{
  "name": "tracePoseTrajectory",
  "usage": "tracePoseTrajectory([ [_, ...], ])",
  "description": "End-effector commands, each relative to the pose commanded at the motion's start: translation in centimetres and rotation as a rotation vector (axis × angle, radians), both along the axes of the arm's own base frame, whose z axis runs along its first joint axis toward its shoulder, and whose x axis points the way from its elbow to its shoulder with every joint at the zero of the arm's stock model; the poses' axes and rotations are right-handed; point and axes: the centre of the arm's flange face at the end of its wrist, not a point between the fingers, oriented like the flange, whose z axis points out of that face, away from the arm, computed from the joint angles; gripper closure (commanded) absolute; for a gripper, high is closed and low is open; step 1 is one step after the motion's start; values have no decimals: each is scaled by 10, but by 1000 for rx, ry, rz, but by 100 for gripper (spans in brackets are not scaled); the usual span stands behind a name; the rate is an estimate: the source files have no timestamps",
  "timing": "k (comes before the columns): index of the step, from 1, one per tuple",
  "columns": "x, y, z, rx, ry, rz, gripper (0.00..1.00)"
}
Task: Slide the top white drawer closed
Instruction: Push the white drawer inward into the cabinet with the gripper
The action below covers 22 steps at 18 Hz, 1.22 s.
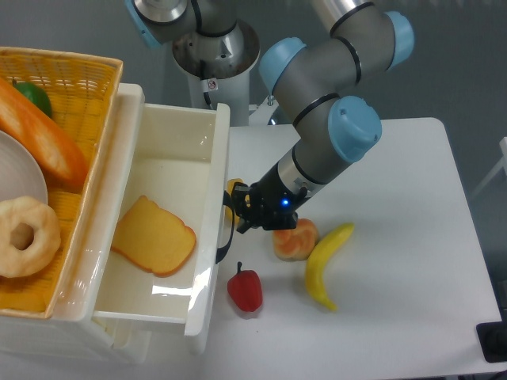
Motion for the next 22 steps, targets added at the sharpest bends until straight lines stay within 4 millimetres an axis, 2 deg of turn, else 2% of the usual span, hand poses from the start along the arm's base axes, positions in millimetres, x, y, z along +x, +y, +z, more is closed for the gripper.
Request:
tracePoseTrajectory([
  [4, 2, -2, 13, 9, -9, 10, 100],
  [11, 10, 4, 13, -2, -14, 8, 100],
  [16, 22, 14, 13, -2, -13, -16, 100],
  [22, 47, 31, 11, -5, -16, -62, 100],
])
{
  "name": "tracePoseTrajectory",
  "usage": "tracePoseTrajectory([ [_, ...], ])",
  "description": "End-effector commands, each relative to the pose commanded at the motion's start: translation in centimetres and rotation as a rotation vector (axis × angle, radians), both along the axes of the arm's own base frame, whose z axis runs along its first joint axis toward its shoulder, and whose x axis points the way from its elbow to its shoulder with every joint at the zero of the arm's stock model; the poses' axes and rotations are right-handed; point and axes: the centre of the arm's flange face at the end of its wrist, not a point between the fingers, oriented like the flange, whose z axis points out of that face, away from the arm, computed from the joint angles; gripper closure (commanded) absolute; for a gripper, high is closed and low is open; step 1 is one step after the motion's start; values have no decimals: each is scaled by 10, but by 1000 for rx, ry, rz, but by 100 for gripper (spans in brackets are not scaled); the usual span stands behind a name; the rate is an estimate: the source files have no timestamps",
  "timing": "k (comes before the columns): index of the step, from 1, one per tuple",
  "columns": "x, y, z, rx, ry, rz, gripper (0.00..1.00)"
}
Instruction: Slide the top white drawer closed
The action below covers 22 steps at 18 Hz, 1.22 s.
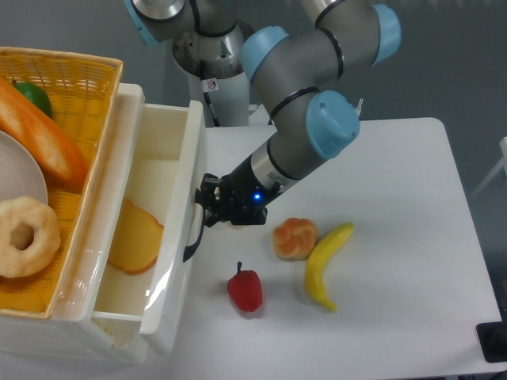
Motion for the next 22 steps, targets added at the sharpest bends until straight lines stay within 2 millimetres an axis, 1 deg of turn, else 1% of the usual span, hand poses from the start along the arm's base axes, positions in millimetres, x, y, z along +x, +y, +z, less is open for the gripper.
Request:
tracePoseTrajectory([
  [6, 31, 21, 0, -23, -6, -24, 100],
  [9, 38, 24, -1, -28, -8, -34, 100],
  [12, 49, 30, -1, -30, -9, -51, 100],
  [14, 52, 32, -2, -36, -13, -49, 100],
  [15, 61, 37, -2, -38, -13, -59, 100],
  [16, 64, 39, -2, -39, -13, -62, 100],
  [19, 63, 40, -1, -35, -6, -63, 100],
  [21, 56, 36, 1, -31, 10, -62, 100],
  [22, 49, 33, 2, -38, 26, -60, 87],
])
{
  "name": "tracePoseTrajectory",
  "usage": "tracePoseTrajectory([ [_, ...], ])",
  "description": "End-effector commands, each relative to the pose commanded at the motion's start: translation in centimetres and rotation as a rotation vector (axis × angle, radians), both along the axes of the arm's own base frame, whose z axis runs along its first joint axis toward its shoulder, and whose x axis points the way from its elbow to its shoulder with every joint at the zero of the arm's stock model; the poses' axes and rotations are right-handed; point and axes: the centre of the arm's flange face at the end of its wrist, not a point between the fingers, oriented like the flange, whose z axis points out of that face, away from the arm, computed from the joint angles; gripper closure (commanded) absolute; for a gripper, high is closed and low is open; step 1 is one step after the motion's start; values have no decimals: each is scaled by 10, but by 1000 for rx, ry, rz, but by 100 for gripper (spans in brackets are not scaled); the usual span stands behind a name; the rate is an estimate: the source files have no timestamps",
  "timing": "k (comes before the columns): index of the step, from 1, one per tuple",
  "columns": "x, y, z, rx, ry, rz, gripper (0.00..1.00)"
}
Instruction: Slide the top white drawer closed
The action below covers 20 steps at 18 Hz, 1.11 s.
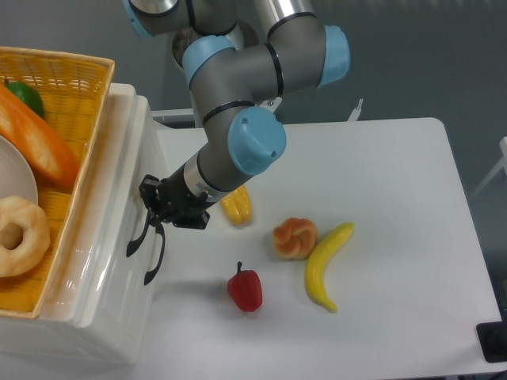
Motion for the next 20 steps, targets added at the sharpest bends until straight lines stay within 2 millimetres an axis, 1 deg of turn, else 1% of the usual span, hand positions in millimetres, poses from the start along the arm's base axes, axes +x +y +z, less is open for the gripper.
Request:
tracePoseTrajectory([
  [1, -15, -6, 3, 0, 28, 16, 64],
  [2, -28, -12, 3, 1, 53, 32, 45],
  [3, -41, -18, 4, 5, 81, 49, 21],
  [4, -53, -24, 3, -3, 107, 62, 0],
  [5, -66, -32, 3, -14, 139, 78, 0],
  [8, -114, -64, 9, -15, 226, 146, 0],
  [10, -148, -85, 7, -16, 316, 149, 0],
  [11, -165, -98, 3, -37, 371, 137, 0],
  [14, -221, -140, -25, -85, 467, 98, 0],
  [16, -248, -167, -33, -97, 519, 44, 0],
  [17, -258, -179, -35, -103, 546, -4, 0],
  [18, -269, -196, -38, -106, 571, -96, 0],
  [20, -283, -216, -42, -89, 594, -188, 0],
])
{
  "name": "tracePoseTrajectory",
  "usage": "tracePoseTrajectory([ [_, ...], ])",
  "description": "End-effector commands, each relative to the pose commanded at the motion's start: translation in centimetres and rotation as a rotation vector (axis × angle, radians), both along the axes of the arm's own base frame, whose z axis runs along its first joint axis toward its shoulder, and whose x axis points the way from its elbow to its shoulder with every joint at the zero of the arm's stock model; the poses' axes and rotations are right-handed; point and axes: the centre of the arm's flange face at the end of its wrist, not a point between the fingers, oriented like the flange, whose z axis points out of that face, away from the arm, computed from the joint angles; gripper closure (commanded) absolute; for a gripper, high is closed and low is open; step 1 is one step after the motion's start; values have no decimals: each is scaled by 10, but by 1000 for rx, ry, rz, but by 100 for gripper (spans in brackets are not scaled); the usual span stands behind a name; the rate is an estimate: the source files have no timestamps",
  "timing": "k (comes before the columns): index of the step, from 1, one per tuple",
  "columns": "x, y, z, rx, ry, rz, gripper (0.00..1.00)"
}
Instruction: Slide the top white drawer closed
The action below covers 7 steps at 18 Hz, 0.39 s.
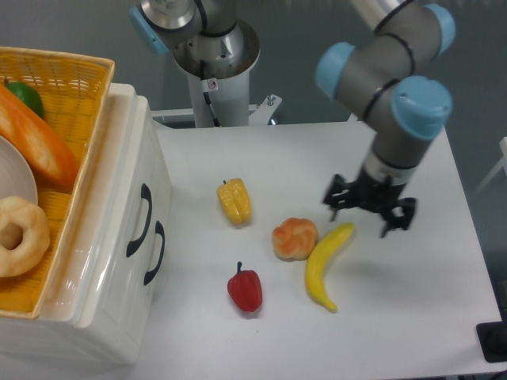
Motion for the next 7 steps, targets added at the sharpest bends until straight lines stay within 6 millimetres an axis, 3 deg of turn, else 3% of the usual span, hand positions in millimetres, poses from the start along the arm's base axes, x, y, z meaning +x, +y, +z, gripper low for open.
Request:
tracePoseTrajectory([
  [3, -17, -33, 0, -30, 20, -39, 0],
  [7, -26, -54, 1, -63, 33, -92, 0],
])
